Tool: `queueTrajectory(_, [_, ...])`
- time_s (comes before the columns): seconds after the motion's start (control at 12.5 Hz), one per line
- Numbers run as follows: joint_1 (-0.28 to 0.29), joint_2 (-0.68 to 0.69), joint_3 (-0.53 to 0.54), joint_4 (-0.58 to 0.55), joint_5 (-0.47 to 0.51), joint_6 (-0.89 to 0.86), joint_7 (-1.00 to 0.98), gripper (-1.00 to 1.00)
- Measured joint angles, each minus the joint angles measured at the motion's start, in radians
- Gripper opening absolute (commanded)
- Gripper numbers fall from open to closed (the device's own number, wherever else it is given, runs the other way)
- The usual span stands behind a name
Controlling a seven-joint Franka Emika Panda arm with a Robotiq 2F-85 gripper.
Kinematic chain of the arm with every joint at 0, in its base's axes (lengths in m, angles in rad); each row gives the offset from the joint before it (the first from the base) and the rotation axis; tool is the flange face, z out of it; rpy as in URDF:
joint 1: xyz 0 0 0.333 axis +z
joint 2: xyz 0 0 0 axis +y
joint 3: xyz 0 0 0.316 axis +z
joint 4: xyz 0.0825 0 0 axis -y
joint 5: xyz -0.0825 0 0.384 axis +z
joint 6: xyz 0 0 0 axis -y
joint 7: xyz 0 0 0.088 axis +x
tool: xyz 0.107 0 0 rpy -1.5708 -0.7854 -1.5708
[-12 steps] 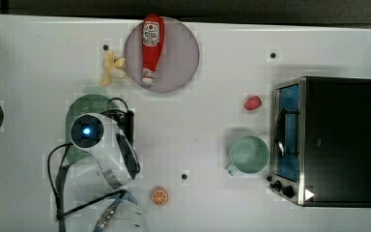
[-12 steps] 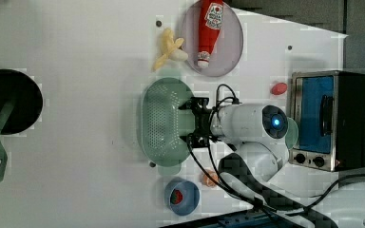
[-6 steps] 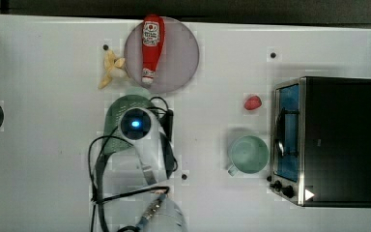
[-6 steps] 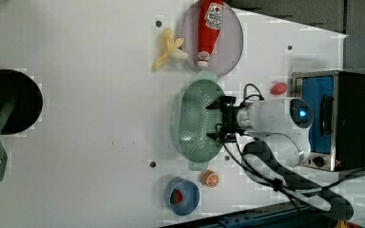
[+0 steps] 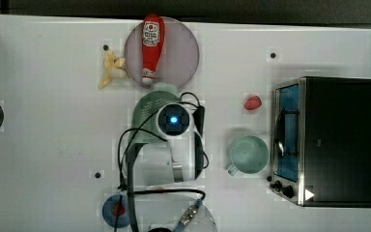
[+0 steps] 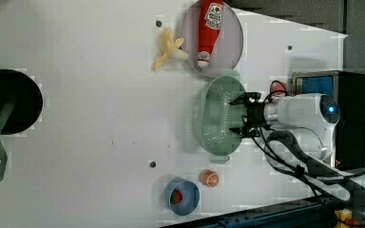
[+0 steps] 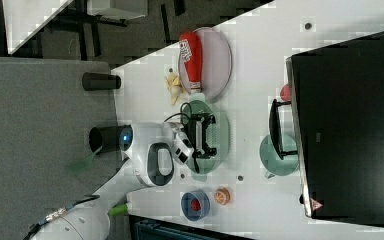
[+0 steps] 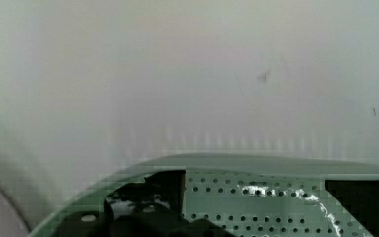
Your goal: Drag strainer left to right.
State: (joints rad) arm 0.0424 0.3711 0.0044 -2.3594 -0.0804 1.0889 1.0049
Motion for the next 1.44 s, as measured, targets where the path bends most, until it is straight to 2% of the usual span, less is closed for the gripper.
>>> queueTrajectory(0.24, [-0.018,0.004,-0.071,0.004,-0.019,0.028,-0.071,1.00])
queueTrajectory(0.56, [-0.014,0.018,-0.132,-0.002,-0.018,0.036,-0.198,1.00])
queueTrajectory(0.88, [-0.023,0.017,-0.151,-0.006,-0.003,0.028,-0.249,1.00])
queueTrajectory(1.12, [-0.028,0.001,-0.158,-0.021,-0.009,0.021,-0.438,1.00])
queueTrajectory(1.44, [-0.036,-0.184,-0.110,-0.025,0.005,-0.139,-0.733,1.00])
